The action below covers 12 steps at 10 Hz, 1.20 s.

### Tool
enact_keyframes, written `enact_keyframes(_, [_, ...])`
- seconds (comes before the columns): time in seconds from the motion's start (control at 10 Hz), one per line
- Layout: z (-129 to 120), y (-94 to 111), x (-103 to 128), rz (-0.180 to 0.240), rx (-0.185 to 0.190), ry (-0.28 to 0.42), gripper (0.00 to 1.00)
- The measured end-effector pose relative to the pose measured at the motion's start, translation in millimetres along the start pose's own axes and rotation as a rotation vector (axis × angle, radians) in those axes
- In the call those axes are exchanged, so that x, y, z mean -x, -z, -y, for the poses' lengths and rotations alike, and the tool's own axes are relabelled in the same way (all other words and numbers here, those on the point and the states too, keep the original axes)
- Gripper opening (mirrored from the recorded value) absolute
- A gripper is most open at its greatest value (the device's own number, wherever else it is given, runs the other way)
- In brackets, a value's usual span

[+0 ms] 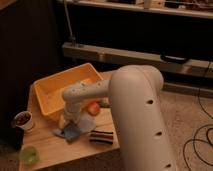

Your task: Place sponge in plastic cup

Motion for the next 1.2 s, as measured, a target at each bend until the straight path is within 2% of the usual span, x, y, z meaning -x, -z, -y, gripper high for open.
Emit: enact_keyframes(1.2, [4.1,2.8,-1.3,-0.003,-0.006,-0.003,0.80])
